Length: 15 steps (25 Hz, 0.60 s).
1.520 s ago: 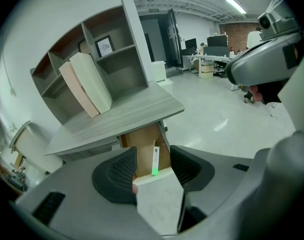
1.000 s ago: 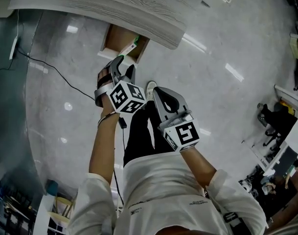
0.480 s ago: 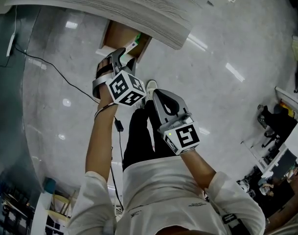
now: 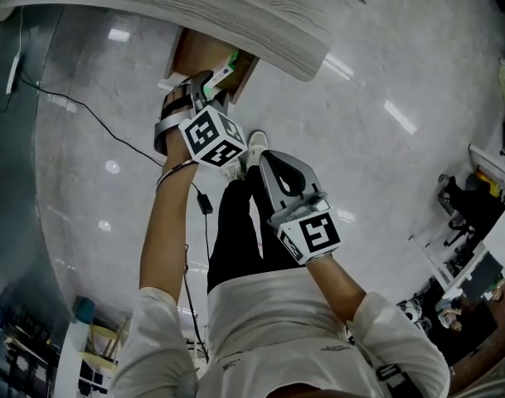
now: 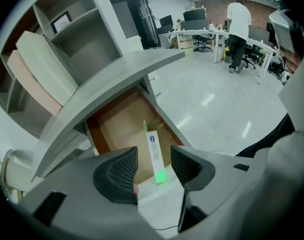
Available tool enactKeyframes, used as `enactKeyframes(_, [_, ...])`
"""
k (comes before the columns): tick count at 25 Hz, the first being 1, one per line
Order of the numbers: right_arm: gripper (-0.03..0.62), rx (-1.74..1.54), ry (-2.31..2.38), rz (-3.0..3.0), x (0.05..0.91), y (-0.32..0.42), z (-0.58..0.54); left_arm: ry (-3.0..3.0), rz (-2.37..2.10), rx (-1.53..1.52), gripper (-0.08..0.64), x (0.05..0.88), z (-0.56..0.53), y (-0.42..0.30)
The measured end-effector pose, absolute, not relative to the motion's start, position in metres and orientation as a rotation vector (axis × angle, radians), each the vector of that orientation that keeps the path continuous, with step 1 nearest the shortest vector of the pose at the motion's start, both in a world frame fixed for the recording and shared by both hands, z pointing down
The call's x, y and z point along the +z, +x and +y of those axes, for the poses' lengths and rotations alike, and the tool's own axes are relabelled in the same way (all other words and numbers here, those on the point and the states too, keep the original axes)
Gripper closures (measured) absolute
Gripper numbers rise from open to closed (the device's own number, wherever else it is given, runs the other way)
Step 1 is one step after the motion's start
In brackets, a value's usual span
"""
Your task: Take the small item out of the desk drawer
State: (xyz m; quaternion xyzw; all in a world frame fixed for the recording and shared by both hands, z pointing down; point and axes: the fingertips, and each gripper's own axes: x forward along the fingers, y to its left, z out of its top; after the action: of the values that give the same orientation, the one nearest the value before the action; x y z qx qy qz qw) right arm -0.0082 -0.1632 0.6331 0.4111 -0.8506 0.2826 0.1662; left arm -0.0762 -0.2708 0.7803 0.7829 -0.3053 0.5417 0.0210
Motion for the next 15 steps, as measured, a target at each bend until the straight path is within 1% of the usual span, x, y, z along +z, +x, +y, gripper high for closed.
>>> enactKeyframes(15, [0.561, 0.832, 1.176, -2.413, 0.647, 0.0, -0.177, 2.356, -0.927, 1.677, 0.347, 0.827, -0.281, -0.076])
